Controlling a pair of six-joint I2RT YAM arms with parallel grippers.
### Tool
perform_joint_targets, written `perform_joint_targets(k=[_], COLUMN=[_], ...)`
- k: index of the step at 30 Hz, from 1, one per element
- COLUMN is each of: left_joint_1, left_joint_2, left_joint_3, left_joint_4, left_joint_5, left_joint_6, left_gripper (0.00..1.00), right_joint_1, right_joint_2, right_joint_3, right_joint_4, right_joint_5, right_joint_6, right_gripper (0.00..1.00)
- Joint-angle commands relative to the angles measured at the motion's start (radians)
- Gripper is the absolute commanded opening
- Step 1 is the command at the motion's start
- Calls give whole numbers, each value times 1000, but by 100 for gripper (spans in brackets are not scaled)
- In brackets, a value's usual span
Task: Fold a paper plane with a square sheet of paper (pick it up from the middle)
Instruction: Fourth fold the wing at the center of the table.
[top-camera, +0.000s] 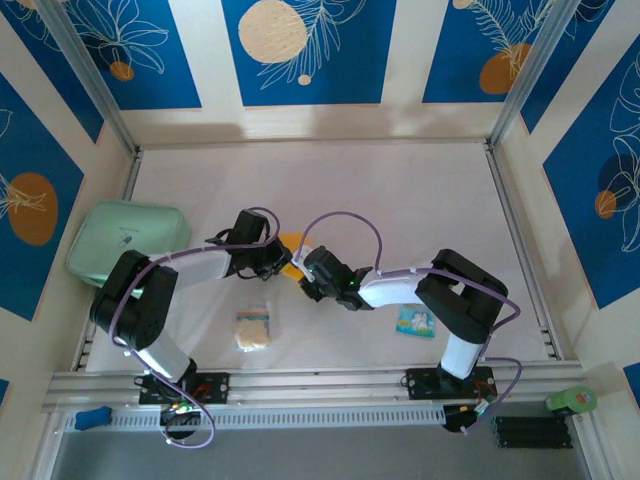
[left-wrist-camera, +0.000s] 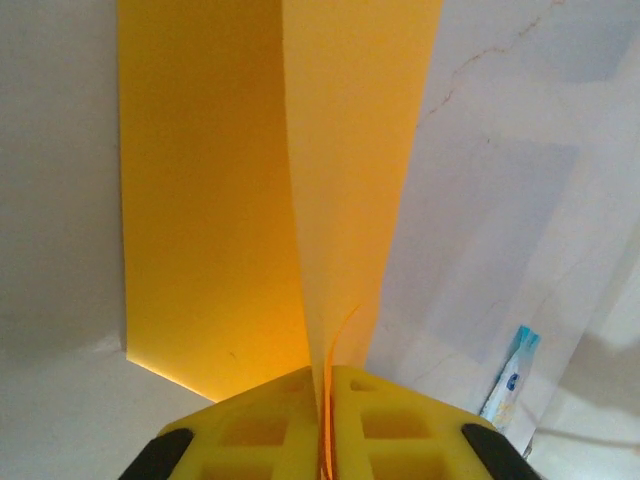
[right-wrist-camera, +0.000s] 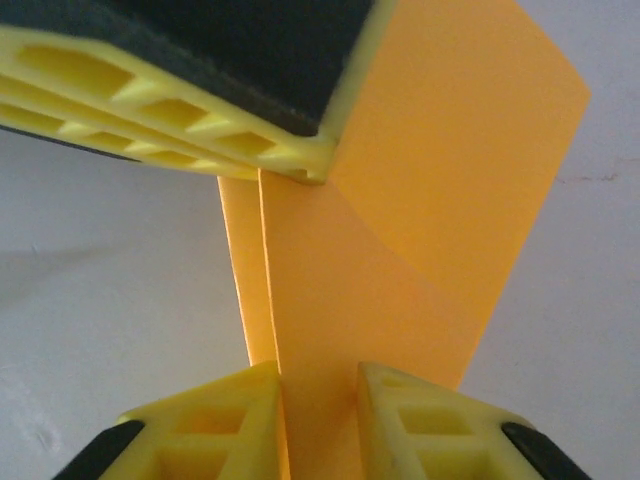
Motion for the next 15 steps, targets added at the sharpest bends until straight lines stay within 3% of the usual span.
perform_joint_targets(k=[1, 10, 15], left_joint_1=[-4, 19, 15], left_joint_2=[-55, -276, -289], left_joint_3=[16, -129, -194], left_joint_4=[-26, -3, 55], left_joint_5=[-25, -210, -160], left_joint_6=[-6, -14, -10], left_gripper=[16, 30, 28], right_joint_1=[7, -17, -43], right_joint_2=[16, -16, -30], right_joint_3=[19, -13, -26], right_joint_4=[2, 28, 41], right_joint_5=[24, -26, -94], right_joint_6=[-6, -6, 9], right_gripper=[21, 15, 13])
